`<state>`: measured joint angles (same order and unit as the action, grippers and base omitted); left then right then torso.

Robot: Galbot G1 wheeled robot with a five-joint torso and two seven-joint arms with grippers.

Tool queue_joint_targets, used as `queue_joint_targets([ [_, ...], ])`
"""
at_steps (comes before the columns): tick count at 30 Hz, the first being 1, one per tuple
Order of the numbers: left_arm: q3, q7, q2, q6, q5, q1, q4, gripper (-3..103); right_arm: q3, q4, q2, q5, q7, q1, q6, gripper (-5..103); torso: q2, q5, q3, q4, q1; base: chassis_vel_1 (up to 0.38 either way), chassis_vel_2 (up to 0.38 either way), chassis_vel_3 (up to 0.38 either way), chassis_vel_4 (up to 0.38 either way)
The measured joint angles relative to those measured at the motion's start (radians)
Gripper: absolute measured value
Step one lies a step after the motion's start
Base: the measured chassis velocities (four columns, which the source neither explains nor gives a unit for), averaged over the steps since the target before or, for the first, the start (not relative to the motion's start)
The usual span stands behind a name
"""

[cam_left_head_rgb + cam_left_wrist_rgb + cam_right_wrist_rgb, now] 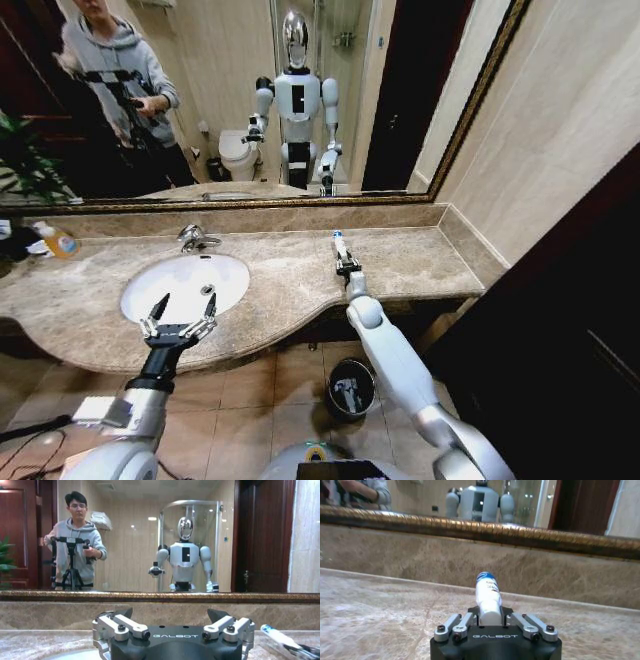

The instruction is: Pick up the trash from the sink and place it in the trash bin.

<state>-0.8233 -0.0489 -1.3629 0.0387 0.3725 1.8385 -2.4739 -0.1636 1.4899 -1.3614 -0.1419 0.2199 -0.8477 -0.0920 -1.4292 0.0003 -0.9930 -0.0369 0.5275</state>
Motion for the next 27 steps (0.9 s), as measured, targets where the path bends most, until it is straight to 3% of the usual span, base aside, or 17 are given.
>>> queue_joint_targets([
  [15,0.000,0.000,0.000,0.000,0.000,0.000,0.000,100,-0.079,0.344,0.191,-0.052,-0.040,-0.268,0.023,25,0.000,-0.0001,0.000,0.0002,0.000,0.000,0.000,0.000,0.000],
  [27,0.000,0.000,0.000,0.000,0.000,0.000,0.000,100,-0.117,0.516,0.262,-0.040,-0.066,-0.515,0.060,25,0.000,-0.0002,0.000,0.0001,0.000,0.000,0.000,0.000,0.000],
])
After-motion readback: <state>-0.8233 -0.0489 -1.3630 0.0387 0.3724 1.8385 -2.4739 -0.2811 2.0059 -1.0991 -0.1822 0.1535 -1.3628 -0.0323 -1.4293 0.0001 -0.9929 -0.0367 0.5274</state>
